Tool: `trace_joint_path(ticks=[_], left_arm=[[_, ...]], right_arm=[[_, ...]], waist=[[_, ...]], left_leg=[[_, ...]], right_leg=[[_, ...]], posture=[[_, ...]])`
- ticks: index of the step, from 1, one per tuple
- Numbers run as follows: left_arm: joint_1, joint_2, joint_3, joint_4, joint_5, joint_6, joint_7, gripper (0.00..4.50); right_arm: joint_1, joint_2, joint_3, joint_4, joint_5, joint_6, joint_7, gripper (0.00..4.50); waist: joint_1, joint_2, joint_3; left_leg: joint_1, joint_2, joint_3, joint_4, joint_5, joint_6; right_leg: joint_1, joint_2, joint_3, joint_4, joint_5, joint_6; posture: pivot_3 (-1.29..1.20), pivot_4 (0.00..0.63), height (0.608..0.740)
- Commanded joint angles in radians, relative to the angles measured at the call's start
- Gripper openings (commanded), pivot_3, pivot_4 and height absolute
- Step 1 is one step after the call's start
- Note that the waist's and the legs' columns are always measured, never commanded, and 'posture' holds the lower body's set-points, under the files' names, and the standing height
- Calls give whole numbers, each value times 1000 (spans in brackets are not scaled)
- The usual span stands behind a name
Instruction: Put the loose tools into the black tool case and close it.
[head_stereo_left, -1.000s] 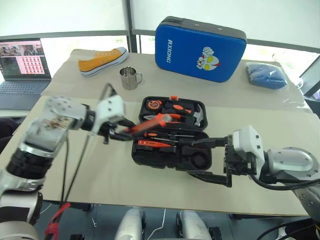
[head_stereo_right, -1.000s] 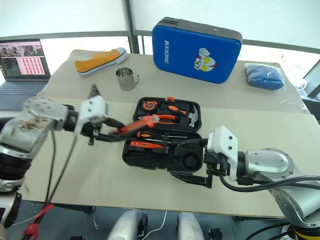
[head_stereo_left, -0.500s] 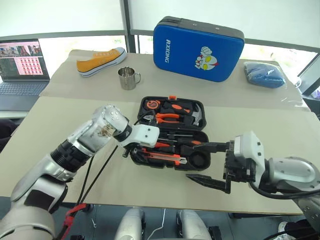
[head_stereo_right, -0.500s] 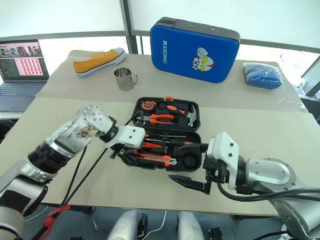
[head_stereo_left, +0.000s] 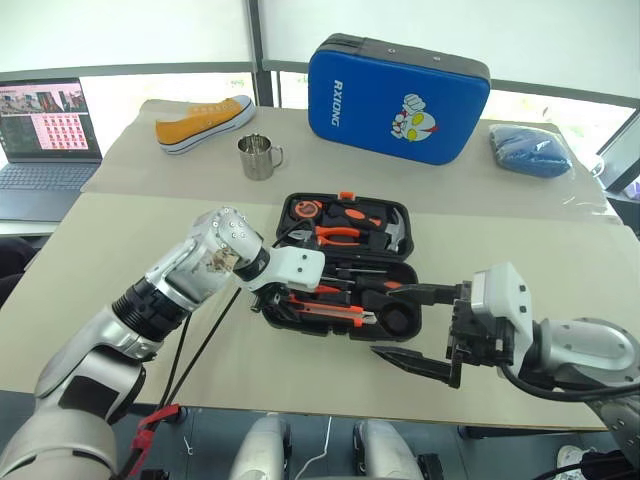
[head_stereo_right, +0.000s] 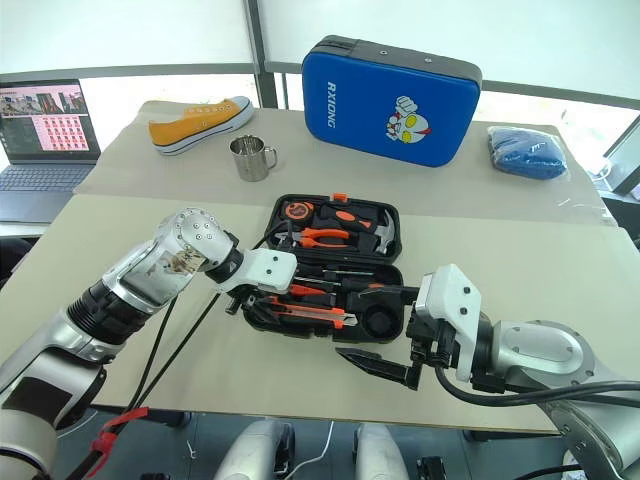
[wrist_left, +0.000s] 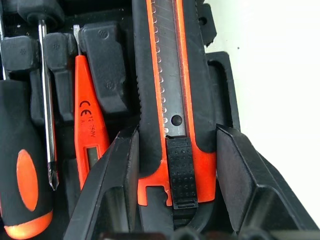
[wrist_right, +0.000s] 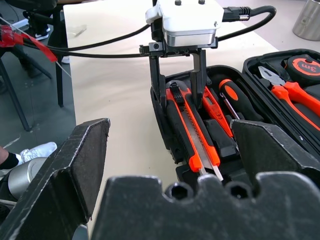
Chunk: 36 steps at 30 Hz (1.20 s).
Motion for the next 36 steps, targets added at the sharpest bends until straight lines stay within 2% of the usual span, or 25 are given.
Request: trace_joint_path(ticks=[1, 3, 8, 10, 11, 12, 13, 17, 22, 26, 36], left_arm=[[-18, -9, 66, -46, -51, 80, -8, 3742], [-37, -10, 104, -67, -88, 133, -13, 4474], [-70, 1, 166, -68, -160, 210, -33, 4474], [-61, 2, 161, -52, -146, 161, -16, 4474], [-51, 0, 153, -37, -130, 118, -3, 3951], [-41, -1, 145, -25, -116, 80, 6, 3796], [-31, -4, 138, -13, -109, 56, 11, 3343], [-13, -23, 135, 32, -107, 8, 23, 2061], [10, -17, 130, 55, -105, -39, 4, 90], [21, -20, 137, 55, -121, -68, -20, 37], [23, -24, 98, 90, -44, -127, -3, 37]], right_arm=[[-24, 10, -7, -2, -3, -12, -14, 4500], [-23, 8, -15, -2, 6, -10, -10, 4500], [-14, 0, -20, 1, 7, -11, 5, 4500], [-22, -1, -15, 8, 3, -10, 6, 4500], [-28, 0, -13, 12, 3, -9, 6, 4500], [-33, 0, -11, 14, 2, -8, 4, 4500], [-35, 0, -9, 15, 1, -8, 3, 4500], [-37, 2, -6, 16, -2, -8, 0, 4500], [-37, 2, -10, 15, -1, -2, -12, 4500], [-42, 2, -5, 11, 1, 4, -22, 4500], [-60, 0, 0, 7, 17, 24, -36, 4500]], waist=[[0, 0, 0], [-1, 0, 0], [-1, 0, 0], [-1, 0, 0], [-1, 0, 0], [-1, 0, 0], [-1, 0, 0], [0, 0, 0], [0, 0, 0], [0, 0, 0], [0, 0, 0]], left_leg=[[0, 0, 0, 0, 0, 0], [-1, 0, 0, 0, 0, 0], [-1, 0, 0, 0, 0, 0], [-1, 0, 0, 0, 0, 0], [0, 0, 0, 0, 0, 0], [0, 0, 0, 0, 0, 0], [-1, 0, 0, 0, 0, 0], [-1, 0, 0, 0, 0, 0], [-1, 0, 0, 0, 0, 0], [-1, 0, 0, 0, 0, 0], [-1, 0, 0, 0, 0, 0]], right_leg=[[0, 0, 0, 0, 0, 0], [-1, 0, 0, 0, 0, 0], [-1, 0, 0, 0, 0, 0], [-1, 0, 0, 0, 0, 0], [-1, 0, 0, 0, 0, 0], [-1, 0, 0, 0, 0, 0], [-1, 0, 0, 0, 0, 0], [-1, 0, 0, 0, 0, 0], [-1, 0, 0, 0, 0, 0], [-1, 0, 0, 0, 0, 0], [-1, 0, 0, 0, 0, 0]], posture=[[0, 150, 739], [0, 150, 739], [0, 150, 739], [0, 150, 739], [0, 150, 739], [0, 150, 739], [0, 150, 739], [0, 150, 739], [0, 150, 739], [0, 150, 739], [0, 150, 739]])
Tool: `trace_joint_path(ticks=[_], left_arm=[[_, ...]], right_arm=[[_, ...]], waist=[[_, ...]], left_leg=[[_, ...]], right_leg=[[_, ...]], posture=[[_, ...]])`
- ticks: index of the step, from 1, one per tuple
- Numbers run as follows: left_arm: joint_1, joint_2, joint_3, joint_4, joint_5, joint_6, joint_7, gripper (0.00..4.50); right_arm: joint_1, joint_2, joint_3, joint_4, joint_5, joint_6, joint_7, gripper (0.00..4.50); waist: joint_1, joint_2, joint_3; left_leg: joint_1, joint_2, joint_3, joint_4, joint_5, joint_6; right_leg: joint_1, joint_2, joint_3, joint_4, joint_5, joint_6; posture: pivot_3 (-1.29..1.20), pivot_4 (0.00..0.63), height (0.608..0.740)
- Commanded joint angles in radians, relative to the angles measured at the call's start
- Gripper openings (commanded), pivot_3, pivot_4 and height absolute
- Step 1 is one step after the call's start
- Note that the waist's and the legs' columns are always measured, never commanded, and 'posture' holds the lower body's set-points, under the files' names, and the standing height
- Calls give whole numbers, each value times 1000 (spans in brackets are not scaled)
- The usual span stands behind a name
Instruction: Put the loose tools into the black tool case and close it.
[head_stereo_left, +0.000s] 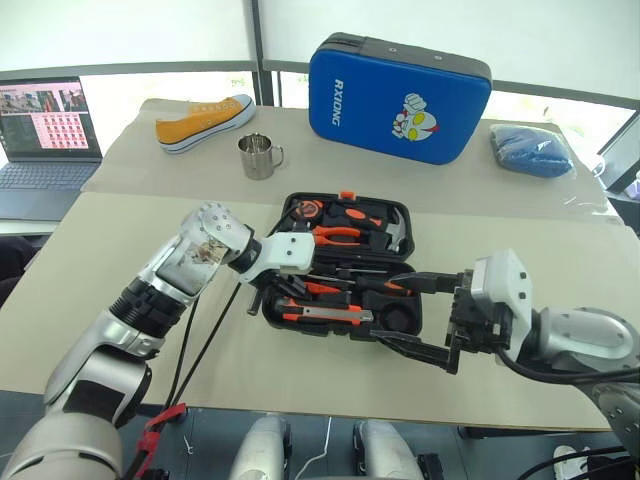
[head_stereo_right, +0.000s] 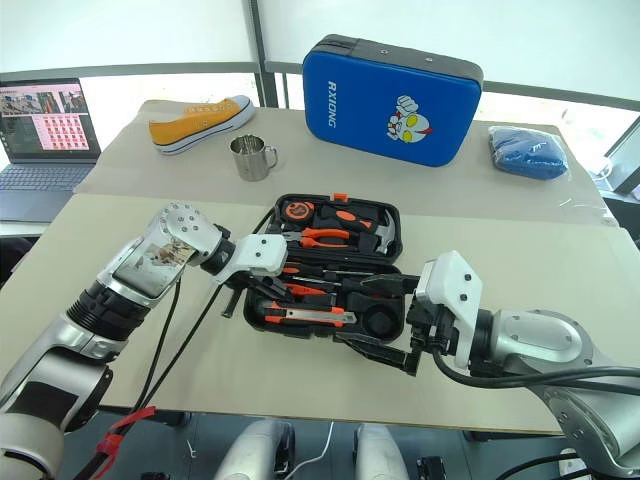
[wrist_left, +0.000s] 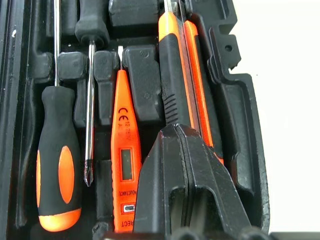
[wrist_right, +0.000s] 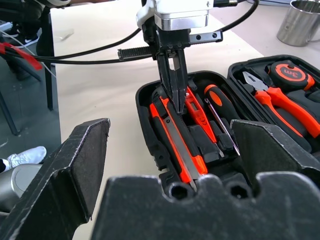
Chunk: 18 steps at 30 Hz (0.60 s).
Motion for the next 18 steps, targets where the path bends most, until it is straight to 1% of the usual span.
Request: trace_joint_path(ticks=[1, 11, 16, 18], left_arm=[[-6, 3, -18, -1, 38, -30, 1, 37], [26, -39, -40, 11, 81, -79, 30, 37], [-24, -67, 23, 59, 58, -72, 57, 37], [-51, -75, 76, 60, 3, -39, 48, 37]], right_arm=[[-13, -3, -6, -20, 15, 6, -5, 4500], [-19, -1, 5, -13, 5, 4, -4, 4500], [-16, -3, 6, -12, 4, 3, -3, 4500], [-7, -4, 0, -11, 4, 1, 1, 4500]], waist=[[0, 0, 0], [0, 0, 0], [0, 0, 0], [0, 0, 0]], left_leg=[[0, 0, 0, 0, 0, 0], [0, 0, 0, 0, 0, 0], [0, 0, 0, 0, 0, 0], [0, 0, 0, 0, 0, 0]], right_leg=[[0, 0, 0, 0, 0, 0], [0, 0, 0, 0, 0, 0], [0, 0, 0, 0, 0, 0], [0, 0, 0, 0, 0, 0]], posture=[[0, 150, 739], [0, 150, 739], [0, 150, 739], [0, 150, 739]])
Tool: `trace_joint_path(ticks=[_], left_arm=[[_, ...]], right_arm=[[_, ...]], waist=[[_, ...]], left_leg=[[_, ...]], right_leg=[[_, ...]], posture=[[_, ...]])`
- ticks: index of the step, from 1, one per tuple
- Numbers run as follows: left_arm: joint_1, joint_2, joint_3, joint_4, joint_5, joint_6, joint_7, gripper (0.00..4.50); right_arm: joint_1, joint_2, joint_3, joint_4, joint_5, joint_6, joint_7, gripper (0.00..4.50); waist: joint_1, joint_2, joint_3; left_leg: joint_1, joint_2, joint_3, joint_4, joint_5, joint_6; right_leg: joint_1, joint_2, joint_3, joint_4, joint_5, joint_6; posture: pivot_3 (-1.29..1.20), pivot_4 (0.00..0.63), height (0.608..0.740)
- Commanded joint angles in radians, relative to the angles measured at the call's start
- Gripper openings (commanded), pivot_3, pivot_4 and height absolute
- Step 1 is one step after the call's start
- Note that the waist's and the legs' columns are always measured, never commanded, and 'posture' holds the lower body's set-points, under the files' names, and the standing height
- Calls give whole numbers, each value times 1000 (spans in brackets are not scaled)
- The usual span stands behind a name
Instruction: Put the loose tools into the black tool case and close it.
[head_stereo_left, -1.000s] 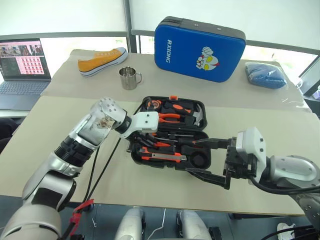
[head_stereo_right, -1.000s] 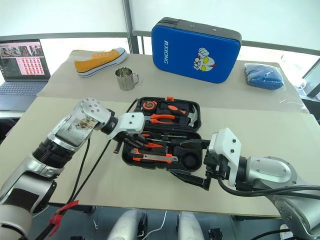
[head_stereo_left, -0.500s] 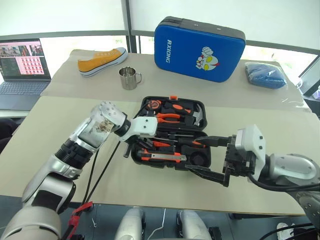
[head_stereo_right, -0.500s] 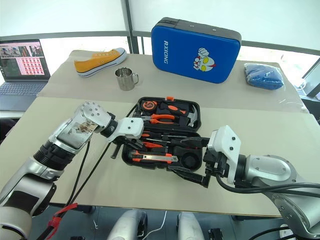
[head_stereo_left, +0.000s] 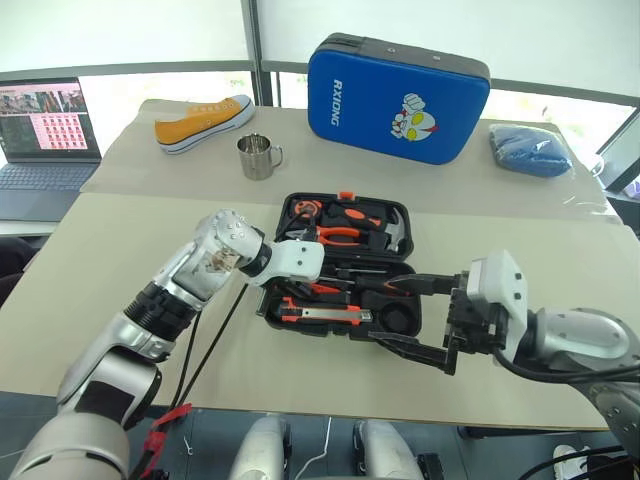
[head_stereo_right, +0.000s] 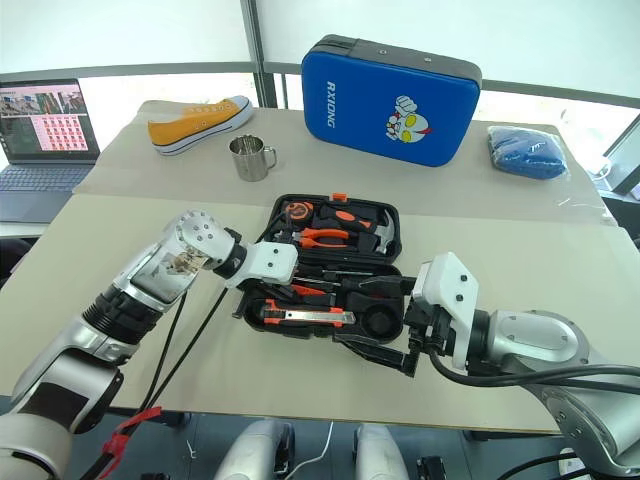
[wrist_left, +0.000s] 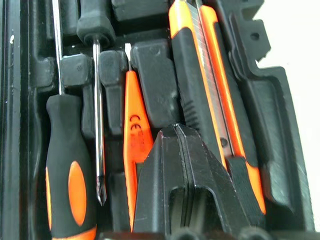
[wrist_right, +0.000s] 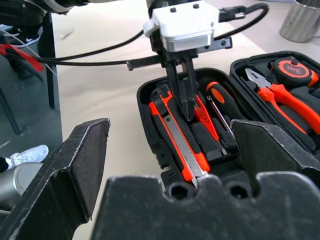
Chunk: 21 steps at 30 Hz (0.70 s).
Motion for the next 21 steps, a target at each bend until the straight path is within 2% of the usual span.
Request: trace_joint_path(ticks=[1, 5, 14, 21], left_arm=[[-64, -8, 113, -10, -94, 43, -14, 37], [-51, 20, 127, -55, -136, 47, -66, 37], [32, 46, 47, -91, -65, -75, -77, 37], [26, 37, 17, -16, 1, -182, -58, 37]], right_arm=[[4, -5, -19, -12, 4, -3, 4, 4500], [11, -3, -16, -12, -1, -6, 6, 4500], [13, -8, -15, -8, -9, -7, 16, 4500], [17, -4, -13, -18, -5, 1, 7, 4500]], waist=[[0, 0, 0], [-1, 0, 0], [1, 0, 0], [2, 0, 0]], left_leg=[[0, 0, 0, 0, 0, 0], [0, 0, 0, 0, 0, 0], [0, 0, 0, 0, 0, 0], [1, 0, 0, 0, 0, 0]], right_leg=[[0, 0, 0, 0, 0, 0], [0, 0, 0, 0, 0, 0], [0, 0, 0, 0, 0, 0], [1, 0, 0, 0, 0, 0]], posture=[[0, 150, 739], [0, 150, 739], [0, 150, 739], [0, 150, 739]])
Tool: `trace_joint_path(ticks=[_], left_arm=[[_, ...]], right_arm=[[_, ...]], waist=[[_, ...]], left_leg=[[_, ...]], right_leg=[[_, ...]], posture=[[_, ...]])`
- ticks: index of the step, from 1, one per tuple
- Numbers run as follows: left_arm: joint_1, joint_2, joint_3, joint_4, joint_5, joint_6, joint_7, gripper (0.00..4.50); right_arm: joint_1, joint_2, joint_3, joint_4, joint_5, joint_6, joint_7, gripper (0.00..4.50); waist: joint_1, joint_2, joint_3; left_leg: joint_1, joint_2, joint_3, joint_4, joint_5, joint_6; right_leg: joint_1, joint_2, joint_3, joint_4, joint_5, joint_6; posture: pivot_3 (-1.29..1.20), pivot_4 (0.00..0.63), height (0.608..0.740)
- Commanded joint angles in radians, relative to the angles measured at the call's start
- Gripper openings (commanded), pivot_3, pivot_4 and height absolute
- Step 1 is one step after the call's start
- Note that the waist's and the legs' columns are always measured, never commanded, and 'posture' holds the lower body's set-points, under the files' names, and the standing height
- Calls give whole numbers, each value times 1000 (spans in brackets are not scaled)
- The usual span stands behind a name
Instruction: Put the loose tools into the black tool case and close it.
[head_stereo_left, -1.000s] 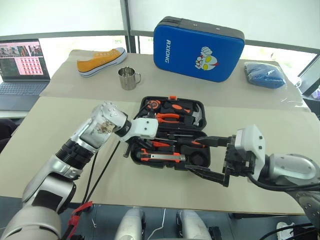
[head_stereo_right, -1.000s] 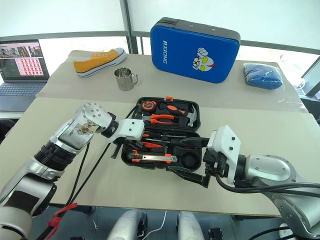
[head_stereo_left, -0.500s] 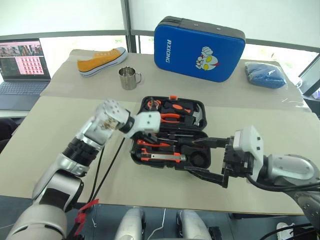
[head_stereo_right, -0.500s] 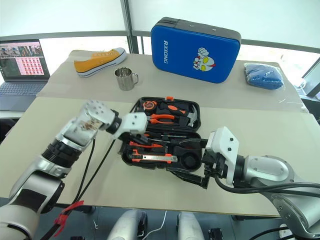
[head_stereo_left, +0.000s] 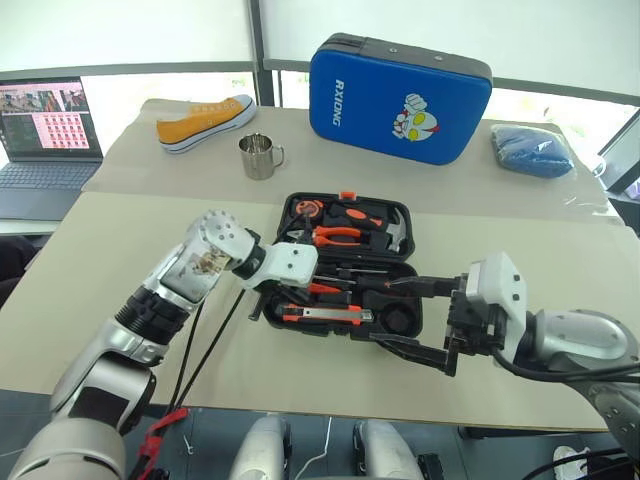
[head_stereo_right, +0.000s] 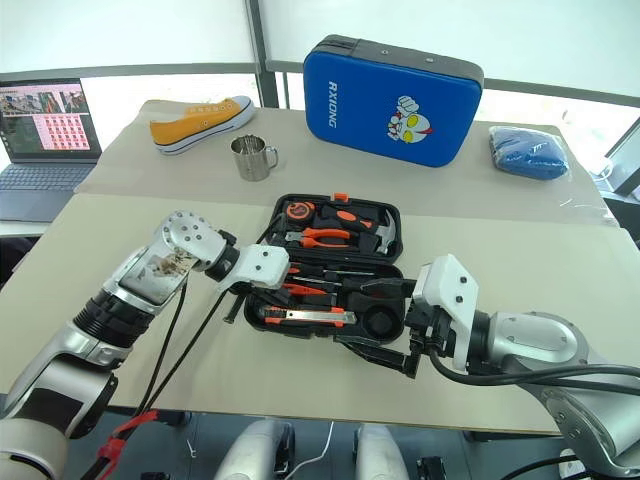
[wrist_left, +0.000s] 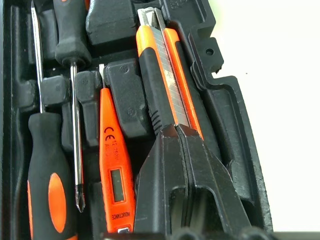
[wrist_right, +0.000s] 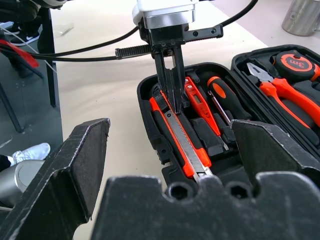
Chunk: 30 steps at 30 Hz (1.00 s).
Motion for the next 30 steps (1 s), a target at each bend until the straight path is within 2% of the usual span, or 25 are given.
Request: trace_joint_path(ticks=[1, 7, 18, 22, 25, 26, 30], left_arm=[[-10, -1, -18, 36, 42, -59, 9, 37], [15, -10, -44, 88, 89, -139, 31, 37], [53, -24, -30, 104, 87, -148, 56, 37], [39, -58, 90, 29, -69, 19, 55, 37], [23, -42, 198, -35, -207, 176, 37, 738], [21, -34, 215, -50, -232, 208, 37, 1130], [32, 28, 399, -137, -416, 364, 53, 2567]], right_arm=[[1, -3, -12, -25, 5, 1, -6, 4500], [1, -6, -15, -25, 4, 1, -10, 4500], [26, -17, -34, -25, -2, -8, -3, 4500], [64, -25, -74, -26, -11, -12, -3, 4500], [130, -23, -160, -18, 3, -1, -9, 4500], [148, -23, -181, -16, 3, -2, -9, 4500], [383, -1, -472, 61, -30, 6, 67, 4500]], waist=[[0, 0, 0], [0, 1, -1], [0, 2, -2], [2, 2, -2], [0, 1, -1], [-1, 1, -1], [-2, 1, -1]], left_leg=[[0, 0, 0, 0, 0, 0], [2, 0, 0, 0, 0, 0], [12, 0, -1, -2, 0, 1], [12, 0, -1, -2, 0, 1], [9, 0, -2, -1, 0, 1], [8, 1, -2, -1, 0, 1], [9, 1, -2, -2, -1, 1]], right_leg=[[1, 0, 0, 0, 0, 0], [3, 0, 0, 0, 0, 0], [15, 0, -1, -3, 0, 0], [15, 0, -1, -3, 0, 0], [12, 0, -2, -3, 0, 1], [11, 0, -2, -3, 0, 1], [12, 0, -1, -3, 0, 1]], posture=[[0, 150, 739], [0, 150, 739], [0, 150, 739], [0, 150, 739], [0, 150, 739], [0, 150, 739], [0, 150, 739]])
